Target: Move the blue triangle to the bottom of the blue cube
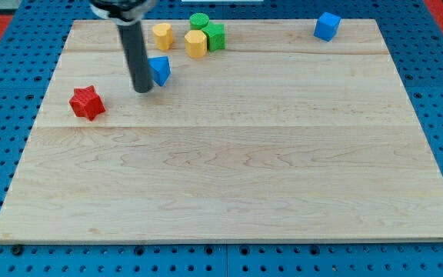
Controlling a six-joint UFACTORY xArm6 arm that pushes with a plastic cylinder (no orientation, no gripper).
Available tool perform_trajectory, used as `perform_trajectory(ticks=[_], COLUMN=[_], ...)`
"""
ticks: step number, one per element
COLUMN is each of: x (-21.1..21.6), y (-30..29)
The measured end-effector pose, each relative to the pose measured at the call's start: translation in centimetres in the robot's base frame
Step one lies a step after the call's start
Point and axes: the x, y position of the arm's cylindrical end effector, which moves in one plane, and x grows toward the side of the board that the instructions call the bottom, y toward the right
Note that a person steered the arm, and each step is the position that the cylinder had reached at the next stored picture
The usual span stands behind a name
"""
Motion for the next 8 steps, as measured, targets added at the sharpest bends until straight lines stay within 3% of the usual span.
perform_trajectory(ticks=[1, 2, 4, 8], x=[-3.1, -3.3, -3.9, -3.1], y=[3.4, 12.4, 24.5, 27.9])
